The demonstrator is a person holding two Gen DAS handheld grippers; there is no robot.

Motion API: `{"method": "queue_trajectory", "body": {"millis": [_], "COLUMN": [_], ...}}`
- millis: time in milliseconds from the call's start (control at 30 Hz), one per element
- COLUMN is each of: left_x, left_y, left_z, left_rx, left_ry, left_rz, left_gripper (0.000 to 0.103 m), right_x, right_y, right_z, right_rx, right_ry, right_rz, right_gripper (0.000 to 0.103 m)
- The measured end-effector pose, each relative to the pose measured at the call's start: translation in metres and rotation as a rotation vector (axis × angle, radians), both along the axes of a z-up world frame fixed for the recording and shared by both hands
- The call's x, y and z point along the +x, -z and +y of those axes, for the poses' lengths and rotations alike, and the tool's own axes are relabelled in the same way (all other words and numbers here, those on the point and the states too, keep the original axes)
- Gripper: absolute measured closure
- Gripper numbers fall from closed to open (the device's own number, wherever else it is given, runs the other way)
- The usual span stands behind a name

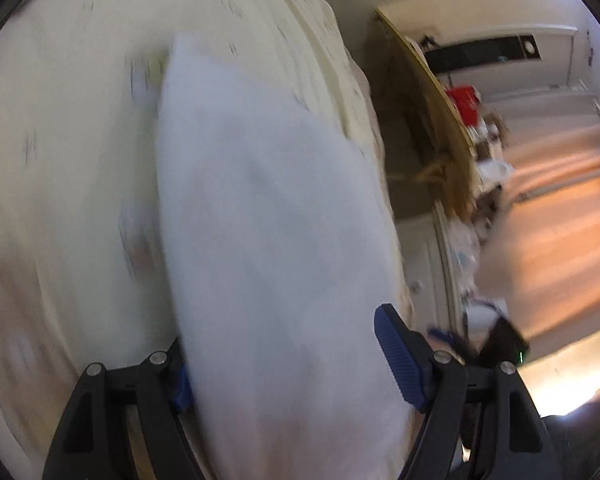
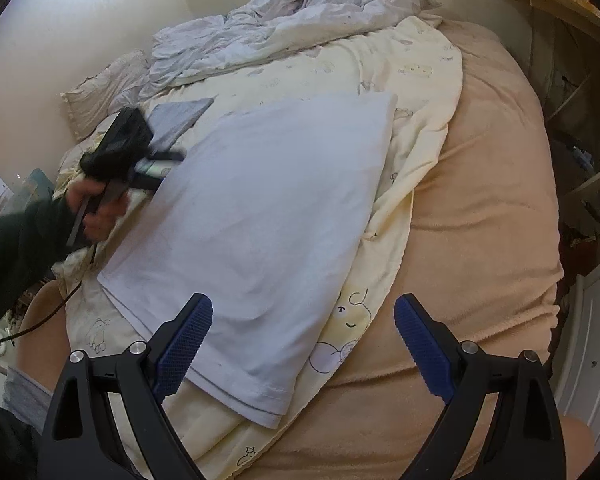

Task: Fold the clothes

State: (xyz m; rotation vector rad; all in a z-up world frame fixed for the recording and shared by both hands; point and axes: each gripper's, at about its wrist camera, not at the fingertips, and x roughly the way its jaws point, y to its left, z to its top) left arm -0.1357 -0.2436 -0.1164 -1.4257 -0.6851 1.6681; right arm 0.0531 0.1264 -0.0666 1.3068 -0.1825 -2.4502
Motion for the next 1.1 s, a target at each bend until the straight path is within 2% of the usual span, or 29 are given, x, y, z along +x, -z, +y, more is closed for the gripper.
{"method": "queue_trajectory", "body": {"millis": [100, 233, 333, 500, 633, 700, 800, 900, 1000, 1100], "left_x": [0.050, 0.099, 0.118, 0.118, 0.121, 0.111, 0.089, 0.068, 0.059, 0.059], "left_y": [-0.003, -0.001, -0.005, -0.003, -0.011, -0.017, -0.013, -0.009, -0.003, -0.003], "left_z": [0.005, 0.015, 0.025, 0.011, 0.005, 0.012, 0.016, 0.015, 0.014, 0.014], "left_rx": [0.009, 0.029, -0.013, 0.011, -0.018, -0.025, -0.017, 0.007, 0.057, 0.065], "left_ry": [0.052, 0.077, 0.078, -0.053, -0.118, -0.135, -0.113, -0.096, -0.049, -0.033], "left_rz": [-0.027, -0.057, -0.034, -0.020, 0.058, 0.067, 0.028, 0.023, -0.022, -0.032], "left_gripper": [0.026, 0.026, 0.026, 0.026, 0.026, 0.026, 0.026, 0.026, 0.026, 0.026], "right_x": [0.008, 0.018, 0.026, 0.021, 0.000, -0.018, -0.063, -0.115, -0.166, -0.217], "right_y": [-0.002, -0.006, -0.009, -0.008, -0.010, -0.007, -0.002, 0.009, 0.030, 0.061], "right_z": [0.005, 0.010, 0.012, 0.015, 0.041, 0.058, 0.072, 0.079, 0.087, 0.090], "right_rx": [-0.016, -0.039, -0.051, -0.099, -0.251, -0.374, -0.507, -0.529, -0.577, -0.661], "right_ry": [0.011, 0.020, 0.020, 0.007, -0.007, -0.002, -0.046, -0.073, -0.078, -0.084], "right_rz": [0.021, 0.043, 0.052, 0.009, -0.052, -0.077, -0.100, -0.123, -0.171, -0.285], "right_gripper": [0.008, 0.008, 0.008, 0.008, 0.008, 0.008, 0.008, 0.008, 0.008, 0.008]}}
